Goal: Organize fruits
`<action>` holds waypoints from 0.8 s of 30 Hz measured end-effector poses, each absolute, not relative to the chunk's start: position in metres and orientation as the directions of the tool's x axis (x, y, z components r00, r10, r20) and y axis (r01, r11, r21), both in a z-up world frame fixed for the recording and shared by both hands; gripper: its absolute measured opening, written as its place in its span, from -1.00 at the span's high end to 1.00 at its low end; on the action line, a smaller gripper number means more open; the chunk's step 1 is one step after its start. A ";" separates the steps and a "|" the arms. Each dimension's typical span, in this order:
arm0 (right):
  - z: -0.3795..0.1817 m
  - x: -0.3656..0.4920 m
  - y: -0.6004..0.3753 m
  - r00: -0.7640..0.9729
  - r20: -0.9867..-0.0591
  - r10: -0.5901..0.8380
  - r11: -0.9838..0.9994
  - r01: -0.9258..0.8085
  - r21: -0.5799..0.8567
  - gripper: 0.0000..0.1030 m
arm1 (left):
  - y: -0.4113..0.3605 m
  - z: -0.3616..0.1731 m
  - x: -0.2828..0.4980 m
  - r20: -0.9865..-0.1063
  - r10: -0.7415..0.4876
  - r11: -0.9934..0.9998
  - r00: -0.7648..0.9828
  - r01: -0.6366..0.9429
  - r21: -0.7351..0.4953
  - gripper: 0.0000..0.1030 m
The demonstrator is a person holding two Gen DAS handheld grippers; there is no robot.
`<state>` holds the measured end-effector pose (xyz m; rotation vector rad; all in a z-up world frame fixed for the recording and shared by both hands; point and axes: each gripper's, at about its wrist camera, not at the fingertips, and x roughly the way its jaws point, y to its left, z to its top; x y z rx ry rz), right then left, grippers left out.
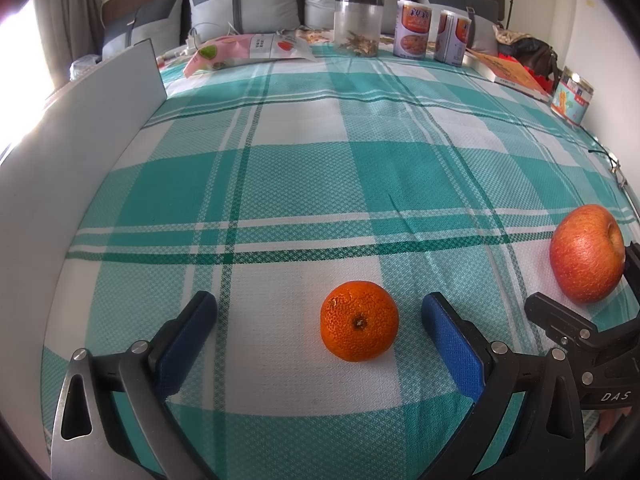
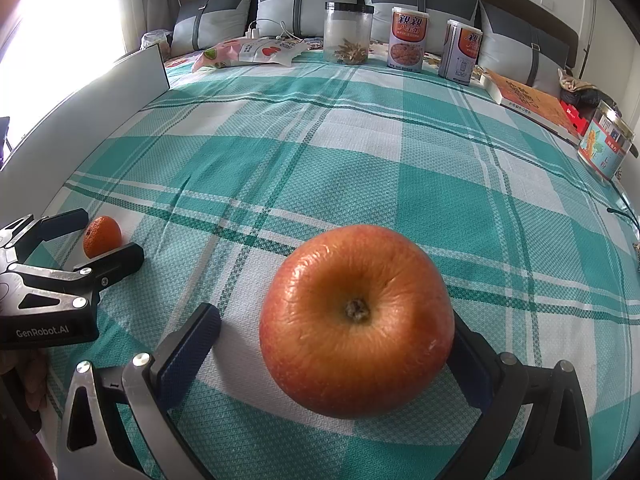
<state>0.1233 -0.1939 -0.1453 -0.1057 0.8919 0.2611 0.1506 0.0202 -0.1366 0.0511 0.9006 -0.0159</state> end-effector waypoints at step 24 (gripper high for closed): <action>-0.146 0.123 -0.194 0.598 -0.780 0.182 0.963 -0.268 0.019 -1.00 | 0.023 -0.136 0.152 -0.801 -0.036 0.998 0.597 0.070 0.007 -0.98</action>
